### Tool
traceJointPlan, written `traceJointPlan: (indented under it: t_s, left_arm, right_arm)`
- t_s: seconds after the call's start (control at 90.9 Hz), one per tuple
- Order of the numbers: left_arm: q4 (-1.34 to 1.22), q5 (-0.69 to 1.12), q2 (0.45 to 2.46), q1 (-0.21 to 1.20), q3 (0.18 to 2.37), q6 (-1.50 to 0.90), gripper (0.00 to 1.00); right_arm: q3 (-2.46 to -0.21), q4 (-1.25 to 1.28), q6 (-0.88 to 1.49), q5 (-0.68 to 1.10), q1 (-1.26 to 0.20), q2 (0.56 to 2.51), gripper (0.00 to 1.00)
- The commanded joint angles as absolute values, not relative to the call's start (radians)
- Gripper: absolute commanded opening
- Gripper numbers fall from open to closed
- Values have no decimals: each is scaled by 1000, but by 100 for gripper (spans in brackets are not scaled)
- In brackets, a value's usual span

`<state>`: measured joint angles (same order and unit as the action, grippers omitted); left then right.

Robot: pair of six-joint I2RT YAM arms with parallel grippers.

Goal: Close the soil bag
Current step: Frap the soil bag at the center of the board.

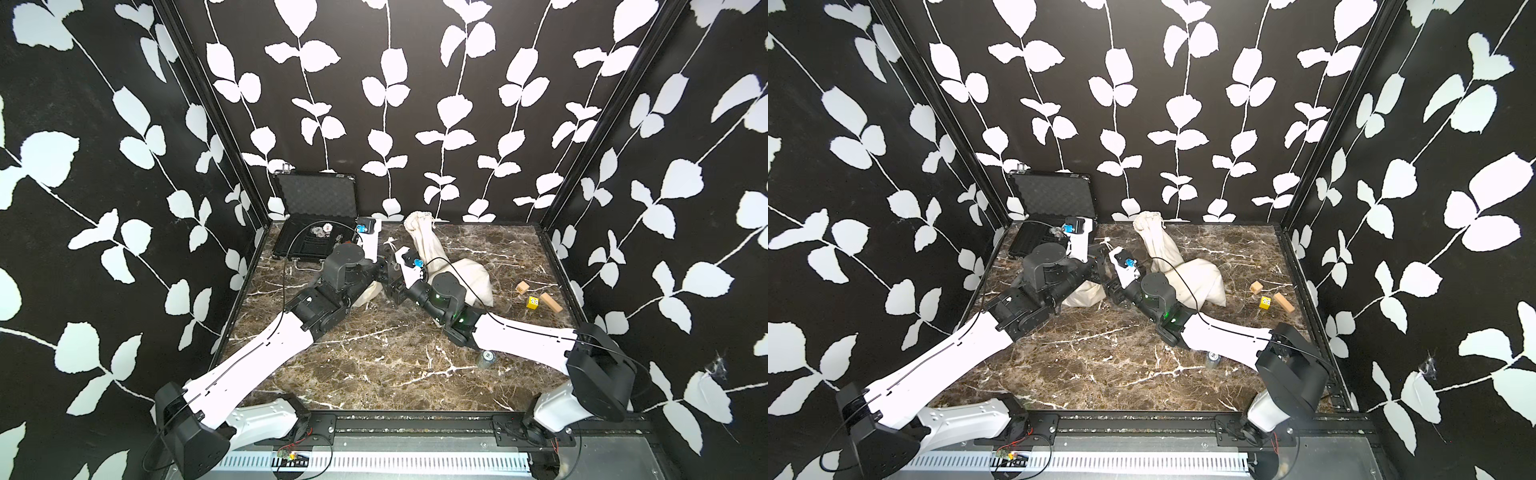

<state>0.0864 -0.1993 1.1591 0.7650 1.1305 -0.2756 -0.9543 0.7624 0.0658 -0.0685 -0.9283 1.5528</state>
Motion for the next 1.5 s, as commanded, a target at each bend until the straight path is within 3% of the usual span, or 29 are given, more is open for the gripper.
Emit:
traceJointPlan:
  t_s: [0.0,0.187,0.33,0.627,0.88,1.067,1.276,1.353,1.485]
  left_arm:
    - [58,-189,1123,764,1160,-301,0]
    - [48,-166,1113,765,1177,-324,0]
    - [45,-124,1091,755,1221,-350,0]
    - [163,-32,1136,672,1541,-340,0]
    - [264,-33,1185,595,1729,-303,0]
    - [276,-76,1146,588,1660,-288,0]
    - [220,-124,1054,585,1392,-340,0]
    - [195,-127,1037,583,1327,-356,0]
    - [210,-93,1069,583,1338,-365,0]
  right_arm:
    - [-1006,862,62,-106,-935,1572,53]
    - [-1037,872,62,-162,-929,1649,22]
    - [-1053,870,94,-187,-912,1750,14]
    - [-1056,747,116,-252,-890,1932,17]
    - [-1007,621,131,-271,-859,1916,23]
    - [-947,574,104,-250,-829,1835,18]
    - [-944,515,23,-104,-828,1788,12]
    - [-938,516,30,-42,-830,1767,14]
    - [-934,557,46,23,-845,1701,29]
